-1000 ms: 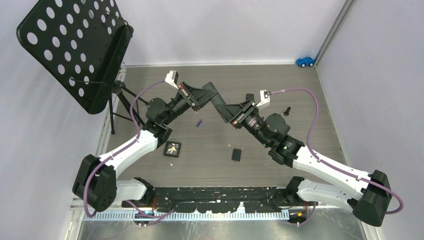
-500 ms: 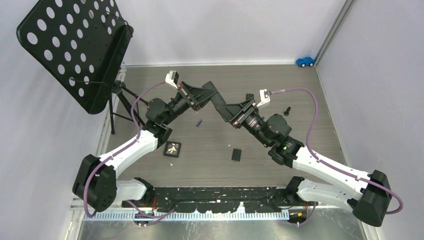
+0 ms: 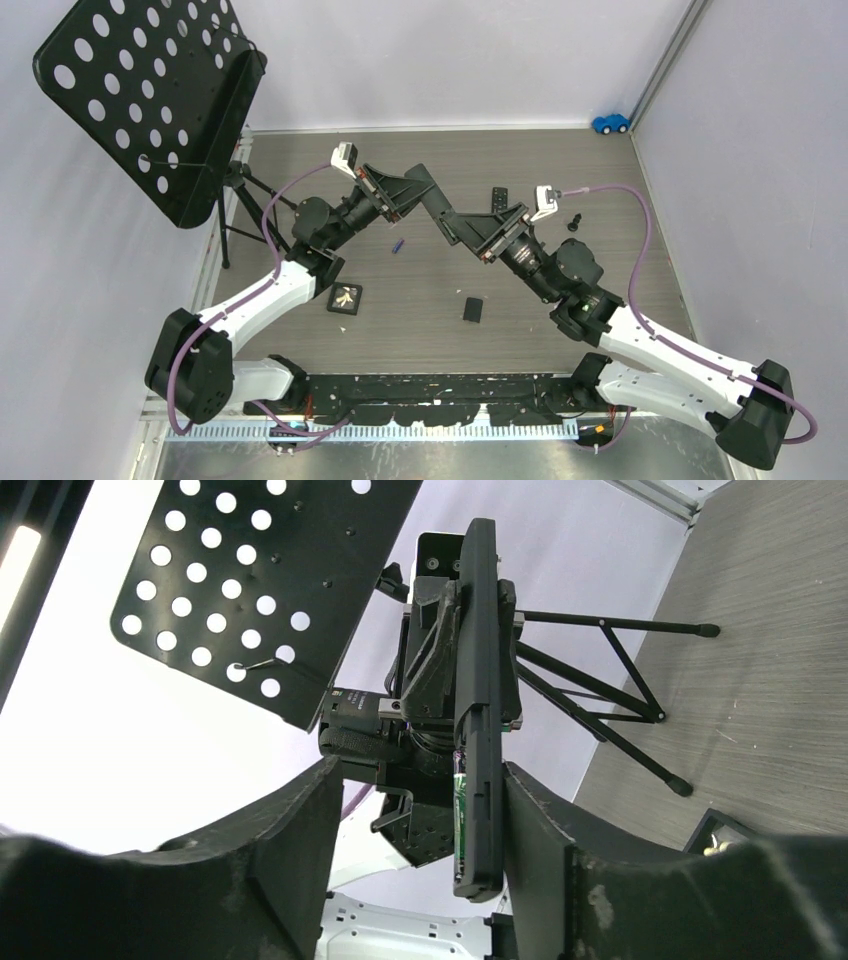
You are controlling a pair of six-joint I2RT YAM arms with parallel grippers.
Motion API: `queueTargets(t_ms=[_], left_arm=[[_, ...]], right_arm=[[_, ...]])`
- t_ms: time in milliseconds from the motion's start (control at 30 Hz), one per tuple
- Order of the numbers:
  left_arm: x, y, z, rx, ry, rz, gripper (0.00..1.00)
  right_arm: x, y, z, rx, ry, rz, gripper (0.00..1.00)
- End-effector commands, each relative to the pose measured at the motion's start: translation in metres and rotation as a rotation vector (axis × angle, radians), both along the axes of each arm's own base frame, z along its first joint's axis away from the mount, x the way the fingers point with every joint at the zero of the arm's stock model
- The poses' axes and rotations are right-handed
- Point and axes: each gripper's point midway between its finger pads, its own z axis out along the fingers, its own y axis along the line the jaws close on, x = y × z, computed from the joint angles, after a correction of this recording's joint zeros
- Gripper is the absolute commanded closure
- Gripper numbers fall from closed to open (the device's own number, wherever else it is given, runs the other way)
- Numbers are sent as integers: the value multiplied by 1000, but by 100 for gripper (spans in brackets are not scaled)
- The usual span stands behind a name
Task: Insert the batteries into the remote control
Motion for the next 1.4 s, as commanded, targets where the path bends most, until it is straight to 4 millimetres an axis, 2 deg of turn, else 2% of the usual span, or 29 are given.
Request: queueTargets(t_ms=[0, 133, 233, 300, 367, 400, 433, 500, 567, 633, 700, 767, 900, 1000, 1067, 1133, 1200, 1367], left_arm=[[-9, 2, 16, -25, -84, -8, 100], [-10, 2, 17, -25, -88, -12, 100], [-10, 2, 19, -26, -91, -11, 100], [-11, 2, 19, -25, -95, -12, 100], [-12, 2, 19, -20, -102, -12, 100], [-12, 2, 18, -14, -104, -11, 100], [-12, 2, 17, -6, -105, -8, 100], [-12, 2, 14, 10, -115, -2, 100], [-12, 2, 9, 38, -126, 8, 100], [-11, 3, 0, 84, -137, 20, 100], [-11, 5, -13, 144, -150, 34, 100], [-8, 10, -33, 232, -145, 54, 100], [-4, 26, -86, 478, -101, 121, 100], [-2, 58, -129, 762, -73, 221, 100], [-1, 87, -152, 937, -29, 308, 100], [-3, 112, -165, 1056, -7, 374, 100], [-4, 133, -171, 1139, 14, 448, 100], [-11, 156, -178, 1232, 26, 497, 100]], right_arm=[[0, -7, 2, 15, -19, -21, 47], [3, -3, -4, -7, -7, -18, 62], [7, 0, -12, -37, 24, -25, 83], [11, 0, -20, -59, 56, -36, 93], [12, 0, -21, -65, 63, -34, 95], [11, 0, -20, -66, 60, -30, 94], [11, 0, -21, -69, 59, -29, 86], [10, -1, -20, -74, 55, -31, 61], [10, -5, -19, -81, 46, -37, 43], [9, -9, -18, -97, 35, -52, 36], [9, -15, -20, -127, 30, -73, 34], [11, -23, -28, -177, 44, -106, 33], [23, -40, -52, -343, 129, -215, 33], [41, -49, -79, -536, 230, -305, 35], [55, -48, -100, -675, 302, -346, 37], [70, -34, -121, -789, 351, -341, 39], [85, -10, -140, -850, 389, -305, 40], [125, 51, -194, -956, 485, -230, 41]])
